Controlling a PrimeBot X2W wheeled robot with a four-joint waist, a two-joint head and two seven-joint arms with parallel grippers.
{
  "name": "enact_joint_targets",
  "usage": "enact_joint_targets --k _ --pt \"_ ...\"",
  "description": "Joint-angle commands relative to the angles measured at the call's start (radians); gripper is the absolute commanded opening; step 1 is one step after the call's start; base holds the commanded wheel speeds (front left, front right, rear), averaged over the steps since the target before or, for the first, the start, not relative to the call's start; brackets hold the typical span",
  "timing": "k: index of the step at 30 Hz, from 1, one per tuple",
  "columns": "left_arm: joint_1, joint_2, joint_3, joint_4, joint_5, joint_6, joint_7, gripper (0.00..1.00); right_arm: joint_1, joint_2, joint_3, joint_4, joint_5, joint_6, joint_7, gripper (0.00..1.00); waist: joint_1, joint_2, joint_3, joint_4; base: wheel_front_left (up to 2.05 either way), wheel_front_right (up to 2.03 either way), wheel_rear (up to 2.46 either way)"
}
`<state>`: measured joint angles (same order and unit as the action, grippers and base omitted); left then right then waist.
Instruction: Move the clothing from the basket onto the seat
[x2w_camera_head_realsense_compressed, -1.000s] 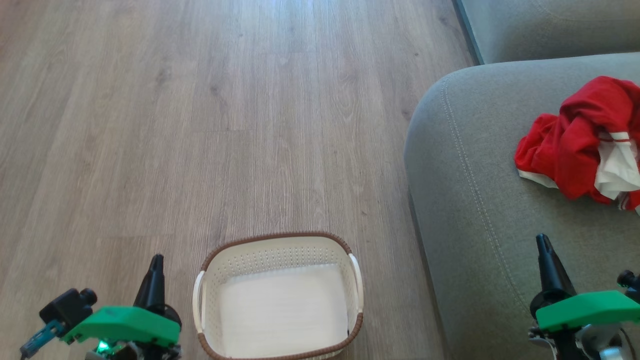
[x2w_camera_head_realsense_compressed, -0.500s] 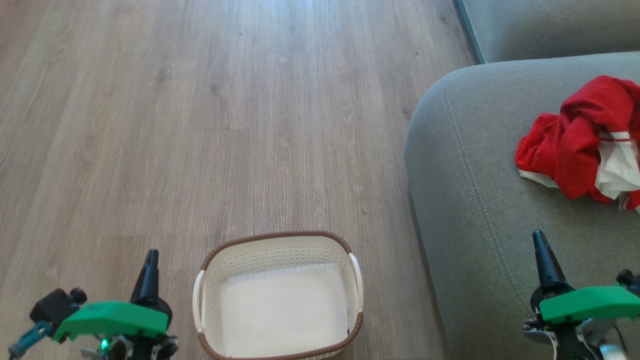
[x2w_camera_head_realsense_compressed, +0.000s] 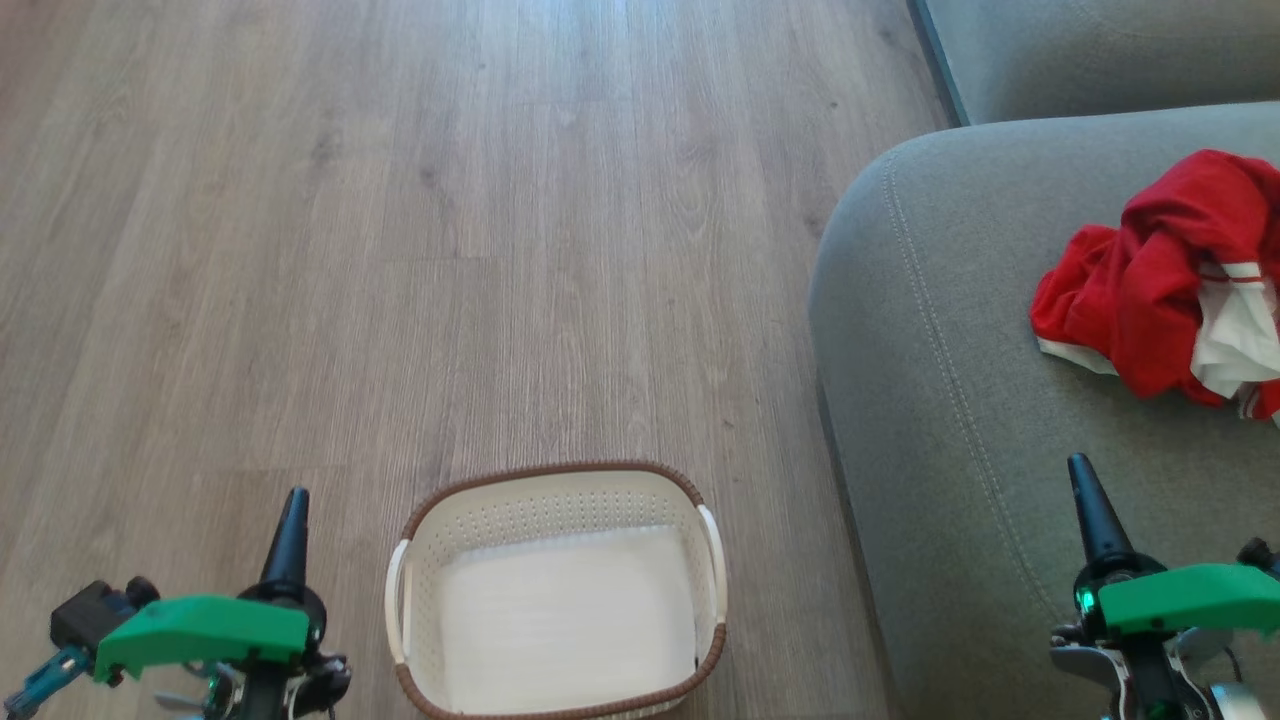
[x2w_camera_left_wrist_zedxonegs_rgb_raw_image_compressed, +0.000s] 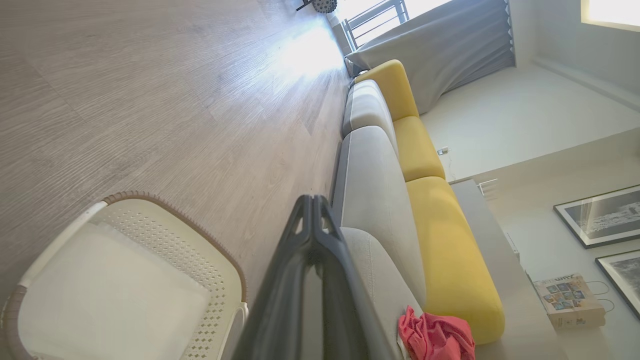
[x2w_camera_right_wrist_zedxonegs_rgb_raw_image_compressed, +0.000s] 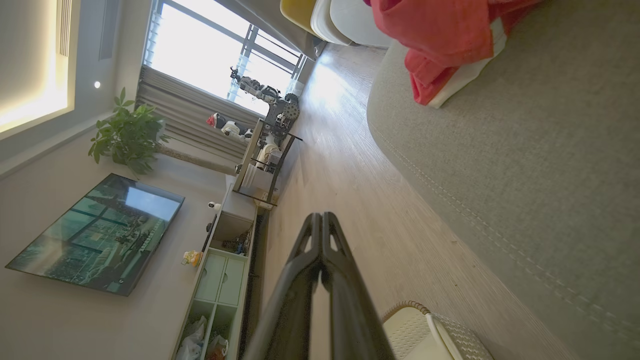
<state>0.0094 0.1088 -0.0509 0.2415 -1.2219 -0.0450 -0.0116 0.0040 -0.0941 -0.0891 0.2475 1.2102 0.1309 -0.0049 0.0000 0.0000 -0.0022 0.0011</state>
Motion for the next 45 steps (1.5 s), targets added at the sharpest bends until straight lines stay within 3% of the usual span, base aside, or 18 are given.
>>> enact_joint_targets --k 1,38,45 --pt "-0.064 -0.002 0.04 -0.024 -0.034 -0.015 0.008 0.0 -0.059 0.002 0.008 -0.029 0.036 0.0 0.009 0.0 0.0 0.0 0.0 0.0 0.0 0.0 0.0" --pt "-0.116 -0.048 0.151 0.003 -0.397 -0.086 0.114 0.0 -0.111 0.04 -0.021 -0.003 0.401 0.0 0.115 0.0 0.0 0.0 0.005 -0.001 0.0 0.0 0.0" --pt "-0.116 -0.049 0.152 0.003 -0.397 -0.086 0.115 0.0 -0.112 0.041 -0.021 -0.003 0.401 0.0 0.115 0.0 0.0 0.0 0.005 -0.001 0.0 0.0 0.0"
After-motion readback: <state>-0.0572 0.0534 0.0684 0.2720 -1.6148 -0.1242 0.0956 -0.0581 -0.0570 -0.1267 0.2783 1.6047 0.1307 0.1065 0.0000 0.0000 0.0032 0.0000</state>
